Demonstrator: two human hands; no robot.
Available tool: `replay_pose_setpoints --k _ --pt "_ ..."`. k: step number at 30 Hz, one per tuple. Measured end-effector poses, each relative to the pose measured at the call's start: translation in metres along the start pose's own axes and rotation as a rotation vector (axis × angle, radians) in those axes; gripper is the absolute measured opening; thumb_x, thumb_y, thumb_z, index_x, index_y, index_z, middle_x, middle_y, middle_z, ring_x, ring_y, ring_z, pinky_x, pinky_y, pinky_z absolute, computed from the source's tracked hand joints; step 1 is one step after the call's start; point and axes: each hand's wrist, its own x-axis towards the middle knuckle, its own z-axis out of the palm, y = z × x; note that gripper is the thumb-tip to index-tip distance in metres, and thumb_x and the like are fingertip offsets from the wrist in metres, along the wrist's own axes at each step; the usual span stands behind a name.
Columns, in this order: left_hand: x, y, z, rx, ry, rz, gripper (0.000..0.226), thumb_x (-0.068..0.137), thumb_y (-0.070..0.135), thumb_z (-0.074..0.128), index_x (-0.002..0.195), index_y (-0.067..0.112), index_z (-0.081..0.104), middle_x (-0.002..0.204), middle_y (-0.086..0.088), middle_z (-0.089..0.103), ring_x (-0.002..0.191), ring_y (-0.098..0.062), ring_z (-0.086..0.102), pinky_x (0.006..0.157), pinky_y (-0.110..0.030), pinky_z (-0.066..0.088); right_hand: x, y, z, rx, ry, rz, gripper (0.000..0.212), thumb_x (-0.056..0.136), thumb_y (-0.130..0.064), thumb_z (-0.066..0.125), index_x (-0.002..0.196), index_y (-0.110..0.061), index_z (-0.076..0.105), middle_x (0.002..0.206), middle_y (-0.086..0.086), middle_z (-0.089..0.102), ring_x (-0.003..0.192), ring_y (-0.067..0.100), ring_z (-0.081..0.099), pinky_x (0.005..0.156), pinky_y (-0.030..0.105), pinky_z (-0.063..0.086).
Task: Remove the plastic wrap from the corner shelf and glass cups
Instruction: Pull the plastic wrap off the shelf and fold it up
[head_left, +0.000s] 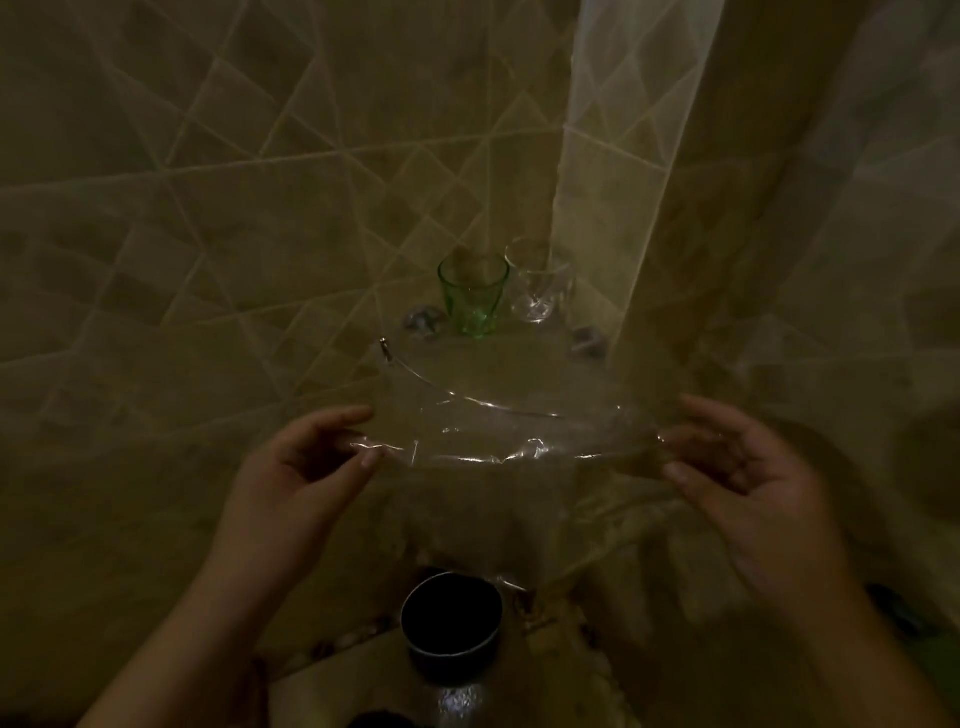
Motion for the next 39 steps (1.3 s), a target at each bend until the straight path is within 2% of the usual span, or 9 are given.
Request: replay_pose_setpoints --k 4,7,11,17,25,28,32,36,39 --pt "-0.015 0.010 -0.007 0.353 -0.042 0.167 0.039 0.075 0.005 0.076 0.098 0.035 0.068 0.074 0.007 0.073 0.079 0.001 0.067 0.069 -0.007 0.050 -0.007 0.004 -0.013 -0.194 -0.051 -0.009 0.068 0.074 0.000 0.071 0.113 -0.054 0.060 0.096 -0.022 0.070 0.091 0.001 0.065 0.077 0.010 0.050" --pt "-0.015 0.019 -0.013 0.605 -0.106 0.367 0.036 0.070 0.009 0.079 0.096 0.031 0.068 0.083 0.018 0.068 0.084 0.010 0.062 0.064 -0.002 0.043 -0.008 0.003 -0.020 -0.367 -0.072 0.006 0.057 0.068 -0.038 0.074 0.118 -0.057 0.053 0.096 -0.022 0.064 0.092 0.007 0.064 0.077 0.015 0.053" --pt "-0.010 0.021 -0.019 0.674 -0.149 0.509 0.025 0.065 -0.001 0.083 0.081 0.016 0.072 0.081 0.004 0.064 0.080 -0.003 0.059 0.057 -0.007 0.039 -0.006 -0.001 -0.019 -0.450 -0.058 -0.042 0.056 0.062 -0.066 0.066 0.116 -0.057 0.054 0.088 -0.017 0.058 0.079 0.005 0.060 0.068 0.012 0.050" --pt "-0.006 0.027 -0.040 0.452 -0.191 0.484 0.014 0.079 0.027 0.076 0.082 0.032 0.064 0.105 0.020 0.068 0.103 0.005 0.061 0.066 -0.009 0.049 -0.002 -0.030 -0.011 -0.543 -0.048 -0.221 0.014 0.071 -0.049 0.064 0.081 -0.058 0.065 0.091 -0.019 0.056 0.079 0.000 0.056 0.060 0.006 0.038" --pt "0.010 0.063 -0.033 0.070 -0.168 0.496 0.009 0.081 0.034 0.070 0.087 0.038 0.064 0.086 0.014 0.072 0.082 -0.004 0.069 0.072 -0.016 0.055 0.002 -0.062 -0.020 -0.632 -0.137 -0.206 0.018 0.069 -0.054 0.064 0.084 -0.064 0.061 0.083 -0.036 0.066 0.068 -0.002 0.066 0.052 0.016 0.050" --pt "0.021 0.070 -0.023 0.176 -0.242 0.484 0.033 0.085 0.004 0.067 0.084 0.036 0.061 0.083 0.002 0.071 0.080 -0.006 0.070 0.070 -0.021 0.057 0.003 -0.063 -0.010 -0.794 -0.154 -0.235 0.030 0.065 -0.034 0.078 0.086 -0.050 0.066 0.076 -0.020 0.070 0.065 0.000 0.061 0.063 0.004 0.043" --pt "0.032 0.083 -0.010 0.330 -0.397 0.479 0.023 0.085 -0.002 0.061 0.086 0.021 0.059 0.082 -0.003 0.067 0.079 -0.011 0.070 0.074 -0.030 0.058 0.002 -0.060 0.019 -0.873 -0.357 -0.095 0.065 0.059 -0.058 0.074 0.119 -0.044 0.053 0.102 -0.026 0.057 0.088 -0.004 0.052 0.077 0.015 0.042" --pt "0.040 0.095 0.000 0.427 -0.360 0.556 0.016 0.085 0.005 0.062 0.097 0.015 0.061 0.090 0.003 0.066 0.083 -0.008 0.067 0.077 -0.027 0.057 0.001 -0.050 0.050 -0.675 -0.475 -0.108 0.019 0.080 -0.029 0.070 0.099 -0.033 0.068 0.073 -0.010 0.070 0.069 0.000 0.065 0.062 0.025 0.052" --pt "0.042 0.079 -0.001 0.560 -0.099 0.636 0.041 0.084 0.023 0.067 0.122 0.019 0.053 0.116 0.005 0.060 0.106 -0.008 0.059 0.087 -0.029 0.052 -0.003 -0.038 0.053 -0.463 -0.406 -0.063 0.018 0.084 -0.013 0.066 0.090 -0.029 0.071 0.071 -0.003 0.070 0.065 0.006 0.066 0.061 0.024 0.054"
